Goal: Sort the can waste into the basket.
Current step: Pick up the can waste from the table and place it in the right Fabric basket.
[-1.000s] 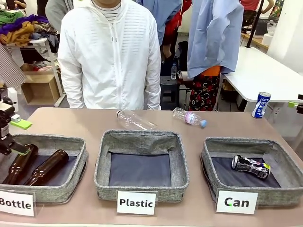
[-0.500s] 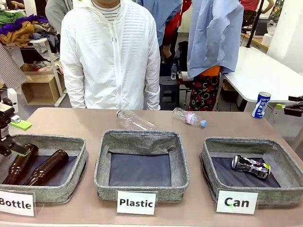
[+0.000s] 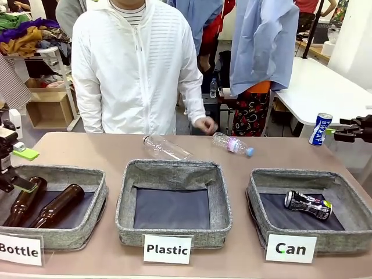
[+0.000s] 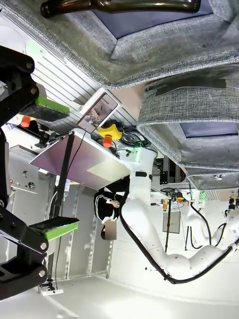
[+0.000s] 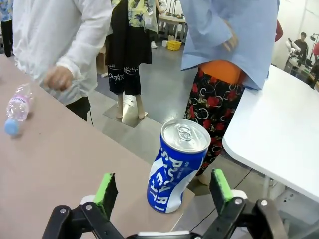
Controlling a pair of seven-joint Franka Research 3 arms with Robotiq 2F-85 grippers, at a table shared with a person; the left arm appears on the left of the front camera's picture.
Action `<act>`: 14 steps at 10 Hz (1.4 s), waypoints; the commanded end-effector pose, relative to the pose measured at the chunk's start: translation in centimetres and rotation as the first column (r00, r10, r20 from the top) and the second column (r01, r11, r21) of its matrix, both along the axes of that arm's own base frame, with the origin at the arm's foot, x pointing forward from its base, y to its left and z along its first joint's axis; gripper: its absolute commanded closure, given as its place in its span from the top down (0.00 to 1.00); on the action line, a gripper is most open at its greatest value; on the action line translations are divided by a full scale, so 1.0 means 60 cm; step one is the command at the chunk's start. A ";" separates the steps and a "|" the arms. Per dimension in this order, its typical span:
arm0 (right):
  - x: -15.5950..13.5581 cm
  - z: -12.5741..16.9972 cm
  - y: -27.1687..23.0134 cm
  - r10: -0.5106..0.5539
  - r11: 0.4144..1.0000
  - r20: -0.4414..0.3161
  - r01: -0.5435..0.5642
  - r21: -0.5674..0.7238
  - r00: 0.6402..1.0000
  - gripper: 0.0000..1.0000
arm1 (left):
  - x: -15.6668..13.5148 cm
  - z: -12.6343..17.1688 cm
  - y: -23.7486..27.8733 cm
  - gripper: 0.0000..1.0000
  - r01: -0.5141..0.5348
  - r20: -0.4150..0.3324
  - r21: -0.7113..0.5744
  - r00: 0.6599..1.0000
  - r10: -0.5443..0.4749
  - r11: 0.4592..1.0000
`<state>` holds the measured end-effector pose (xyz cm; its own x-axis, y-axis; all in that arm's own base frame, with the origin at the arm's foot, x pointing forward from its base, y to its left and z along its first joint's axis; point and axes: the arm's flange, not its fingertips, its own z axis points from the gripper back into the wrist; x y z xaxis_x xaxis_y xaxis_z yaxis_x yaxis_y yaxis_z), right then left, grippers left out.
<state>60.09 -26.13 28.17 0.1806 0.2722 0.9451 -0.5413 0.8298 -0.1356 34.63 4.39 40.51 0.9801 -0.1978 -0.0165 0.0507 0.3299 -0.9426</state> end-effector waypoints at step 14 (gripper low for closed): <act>0.087 -0.007 0.006 0.021 0.966 -0.120 0.011 0.259 0.993 0.00 | -0.006 0.001 0.003 1.00 0.002 0.006 -0.006 1.000 -0.002 1.000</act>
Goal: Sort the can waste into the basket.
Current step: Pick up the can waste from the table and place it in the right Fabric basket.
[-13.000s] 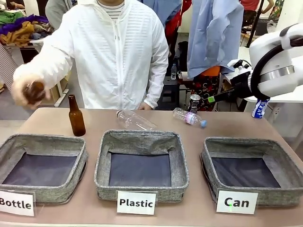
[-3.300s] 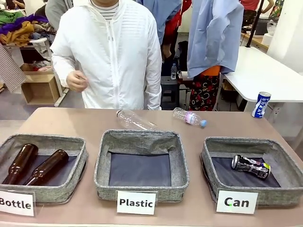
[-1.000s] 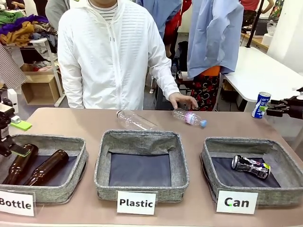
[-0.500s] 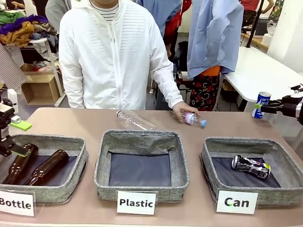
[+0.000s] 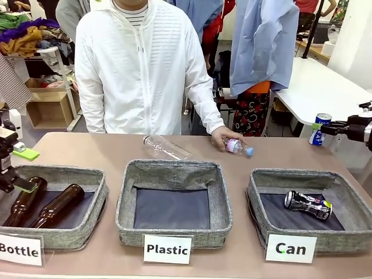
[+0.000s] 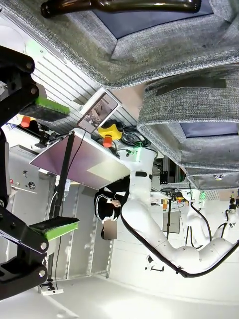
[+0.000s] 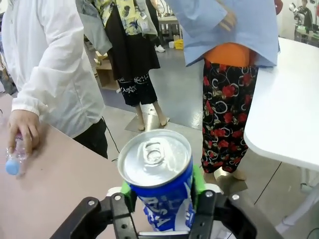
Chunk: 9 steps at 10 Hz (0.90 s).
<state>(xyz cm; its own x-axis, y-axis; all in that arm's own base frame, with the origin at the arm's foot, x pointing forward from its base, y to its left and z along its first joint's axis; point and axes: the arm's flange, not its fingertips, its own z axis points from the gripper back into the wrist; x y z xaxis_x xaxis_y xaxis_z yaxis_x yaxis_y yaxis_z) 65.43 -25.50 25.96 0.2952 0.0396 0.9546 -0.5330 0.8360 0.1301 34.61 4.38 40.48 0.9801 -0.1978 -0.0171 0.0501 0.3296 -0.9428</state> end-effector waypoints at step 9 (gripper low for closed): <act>-0.369 0.387 0.127 0.425 0.849 -0.149 -0.450 -0.278 0.893 0.00 | -0.006 0.002 0.003 1.00 0.002 0.007 -0.006 1.000 -0.002 1.000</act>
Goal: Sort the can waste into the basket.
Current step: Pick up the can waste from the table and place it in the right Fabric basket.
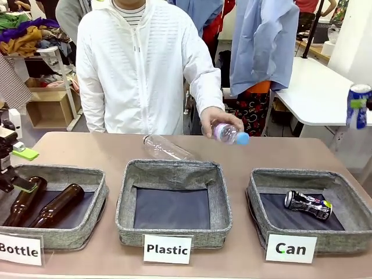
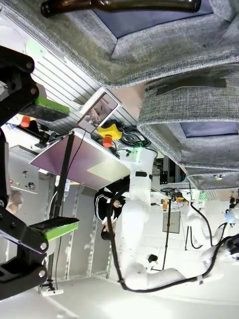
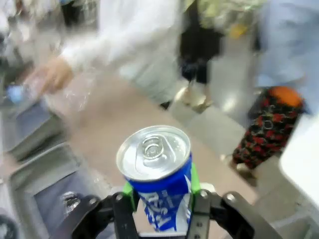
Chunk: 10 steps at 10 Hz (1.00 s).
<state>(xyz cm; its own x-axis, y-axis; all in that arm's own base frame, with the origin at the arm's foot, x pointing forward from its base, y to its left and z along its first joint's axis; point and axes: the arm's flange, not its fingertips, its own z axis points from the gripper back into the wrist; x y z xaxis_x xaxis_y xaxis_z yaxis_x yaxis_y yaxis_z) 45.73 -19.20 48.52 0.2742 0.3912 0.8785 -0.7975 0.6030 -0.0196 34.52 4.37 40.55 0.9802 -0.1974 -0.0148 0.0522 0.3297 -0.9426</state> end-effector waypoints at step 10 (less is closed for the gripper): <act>-0.163 -0.064 0.124 0.201 0.949 -0.175 -0.236 -0.211 0.964 1.00 | -0.005 0.001 0.003 1.00 0.002 0.005 -0.006 1.000 -0.002 1.000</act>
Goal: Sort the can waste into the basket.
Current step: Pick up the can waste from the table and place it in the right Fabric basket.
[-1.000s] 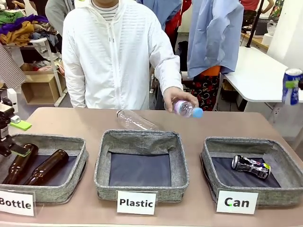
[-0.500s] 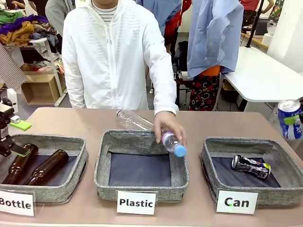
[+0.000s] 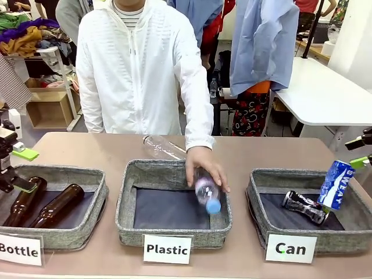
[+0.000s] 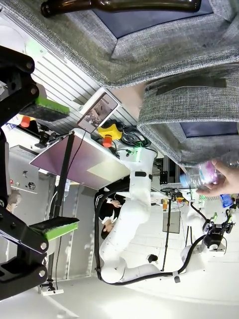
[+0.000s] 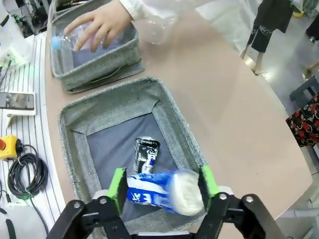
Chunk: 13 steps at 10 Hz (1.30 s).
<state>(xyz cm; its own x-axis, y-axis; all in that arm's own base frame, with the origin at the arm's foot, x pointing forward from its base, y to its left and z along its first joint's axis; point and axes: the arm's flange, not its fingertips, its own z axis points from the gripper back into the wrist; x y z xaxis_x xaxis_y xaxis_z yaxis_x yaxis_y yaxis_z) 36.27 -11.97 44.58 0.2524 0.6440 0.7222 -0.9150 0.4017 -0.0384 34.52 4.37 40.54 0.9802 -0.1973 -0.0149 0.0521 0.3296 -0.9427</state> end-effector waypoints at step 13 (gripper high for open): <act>0.088 0.011 0.057 -0.081 0.518 -0.834 0.738 0.433 0.546 1.00 | -0.004 0.001 0.003 1.00 0.002 0.005 -0.006 1.000 -0.002 1.000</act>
